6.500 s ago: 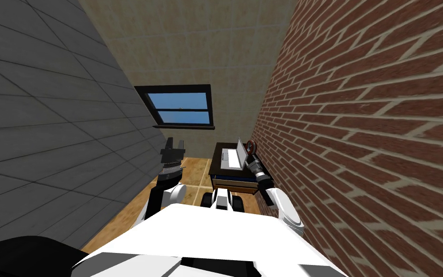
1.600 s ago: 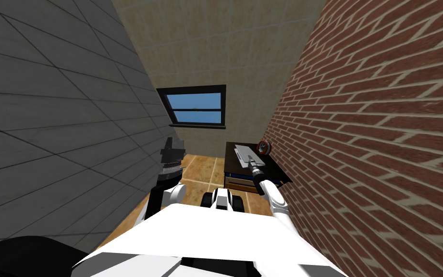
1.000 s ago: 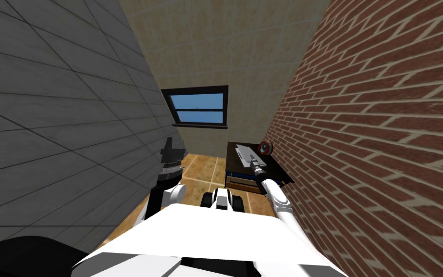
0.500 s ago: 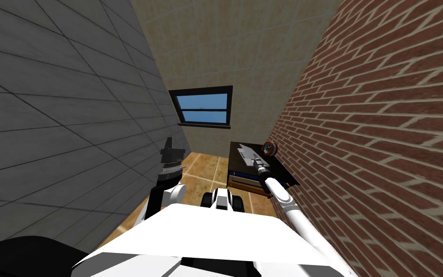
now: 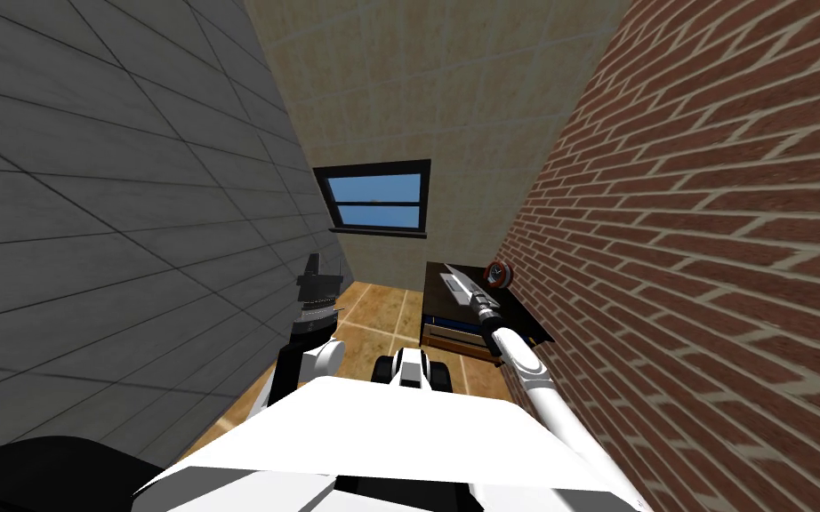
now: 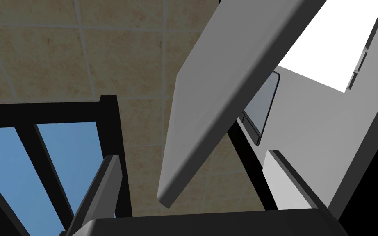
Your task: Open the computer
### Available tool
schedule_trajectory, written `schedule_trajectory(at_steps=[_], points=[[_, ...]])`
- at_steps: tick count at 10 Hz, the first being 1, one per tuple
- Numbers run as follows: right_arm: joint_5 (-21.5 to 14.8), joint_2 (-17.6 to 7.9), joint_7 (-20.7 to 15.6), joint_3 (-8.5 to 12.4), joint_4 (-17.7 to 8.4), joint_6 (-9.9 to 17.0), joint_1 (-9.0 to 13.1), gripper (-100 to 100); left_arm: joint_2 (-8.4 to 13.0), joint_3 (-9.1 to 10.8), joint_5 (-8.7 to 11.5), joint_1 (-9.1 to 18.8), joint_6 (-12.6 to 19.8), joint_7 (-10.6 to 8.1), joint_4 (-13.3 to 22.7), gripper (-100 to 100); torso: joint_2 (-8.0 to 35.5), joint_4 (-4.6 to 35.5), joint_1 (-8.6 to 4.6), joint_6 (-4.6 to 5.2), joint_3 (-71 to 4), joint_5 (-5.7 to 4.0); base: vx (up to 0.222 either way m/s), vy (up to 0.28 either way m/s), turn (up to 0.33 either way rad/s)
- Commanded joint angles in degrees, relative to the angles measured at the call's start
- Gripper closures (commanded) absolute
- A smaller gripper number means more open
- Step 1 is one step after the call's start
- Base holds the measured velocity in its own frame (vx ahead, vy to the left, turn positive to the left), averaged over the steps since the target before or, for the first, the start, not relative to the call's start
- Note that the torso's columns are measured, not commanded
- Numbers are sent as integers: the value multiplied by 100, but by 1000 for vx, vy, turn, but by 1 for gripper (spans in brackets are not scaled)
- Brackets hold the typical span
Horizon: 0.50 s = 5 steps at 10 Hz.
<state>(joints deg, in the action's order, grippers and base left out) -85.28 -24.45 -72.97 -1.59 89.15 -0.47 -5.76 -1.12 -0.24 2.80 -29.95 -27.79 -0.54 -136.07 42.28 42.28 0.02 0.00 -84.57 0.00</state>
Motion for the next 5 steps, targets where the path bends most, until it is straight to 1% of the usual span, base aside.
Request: schedule_trajectory(at_steps=[1,2,3,4,5], points=[[-445,-262,358,-91,-70,228,63,-100,0,0,0,0,0,0,0,0,4,1,2,0,3,1,-37,37,152],[-445,-271,383,-91,-70,228,63,-100,0,-1,0,1,0,0,0,0,14,4,13,-3,8,3,-45,45,87],[-445,-401,663,-292,-70,272,63,-100,-1,-1,0,1,0,0,0,0,13,4,5,2,7,4,-26,19,-8],[-445,-378,706,-220,-70,321,63,-100,0,0,0,0,0,0,0,0,2,1,-4,2,3,-2,-11,5,-11],[-445,-378,663,-91,-70,228,63,-100,0,0,0,0,0,0,0,0,-6,-2,-10,1,-3,-3,0,0,0]])
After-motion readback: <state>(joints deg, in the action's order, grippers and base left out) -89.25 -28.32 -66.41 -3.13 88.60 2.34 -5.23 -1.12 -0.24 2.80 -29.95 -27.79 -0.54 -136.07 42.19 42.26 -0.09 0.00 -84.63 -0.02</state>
